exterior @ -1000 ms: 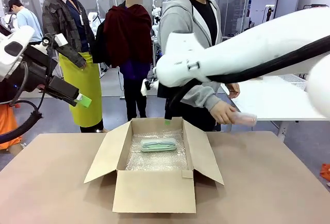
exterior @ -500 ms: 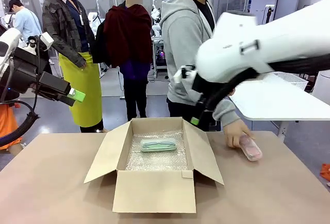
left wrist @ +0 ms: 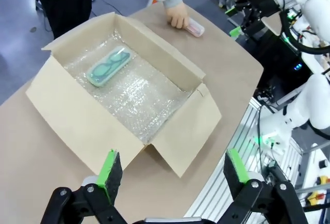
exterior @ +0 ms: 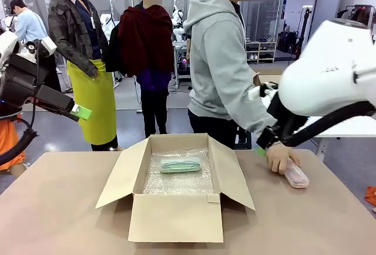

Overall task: Pack the glasses set securely to prepare it for shipping.
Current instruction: Put the Glasses case from the right side of the table into the Package Box.

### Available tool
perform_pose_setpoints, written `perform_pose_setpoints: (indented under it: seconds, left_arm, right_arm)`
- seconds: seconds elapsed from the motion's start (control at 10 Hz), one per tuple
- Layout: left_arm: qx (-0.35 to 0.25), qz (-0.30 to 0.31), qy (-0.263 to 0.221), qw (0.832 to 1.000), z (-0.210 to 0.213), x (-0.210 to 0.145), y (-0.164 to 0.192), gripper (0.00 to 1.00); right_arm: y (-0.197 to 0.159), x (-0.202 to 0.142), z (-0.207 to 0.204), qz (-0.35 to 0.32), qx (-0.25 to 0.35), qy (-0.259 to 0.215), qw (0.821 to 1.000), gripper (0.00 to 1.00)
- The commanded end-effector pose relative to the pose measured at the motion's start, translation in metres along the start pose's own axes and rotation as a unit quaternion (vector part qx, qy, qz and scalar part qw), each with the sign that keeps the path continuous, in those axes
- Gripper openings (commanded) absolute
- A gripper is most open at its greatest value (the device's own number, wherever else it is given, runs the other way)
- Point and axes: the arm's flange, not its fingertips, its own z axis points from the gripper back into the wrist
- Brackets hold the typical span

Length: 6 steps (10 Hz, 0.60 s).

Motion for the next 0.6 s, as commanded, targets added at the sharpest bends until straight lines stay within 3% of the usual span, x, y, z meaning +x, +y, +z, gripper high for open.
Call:
perform_pose_setpoints:
  seconds: [0.0, 0.4, 0.5]
  left_arm:
    - [-0.008, -0.015, -0.007, 1.000, 0.002, -0.009, -0.003, 1.00]
    - [0.002, -0.004, -0.001, 1.000, 0.002, -0.001, -0.002, 1.00]
    - [0.002, -0.004, -0.001, 1.000, 0.002, -0.001, -0.002, 1.00]
  right_arm:
    - [-0.017, -0.016, -0.002, -0.065, -0.013, 0.004, 0.998, 1.00]
    - [-0.056, -0.044, -0.008, -0.158, -0.061, 0.021, 0.985, 1.00]
    - [-0.055, -0.036, -0.008, -0.107, -0.013, 0.018, 0.994, 1.00]
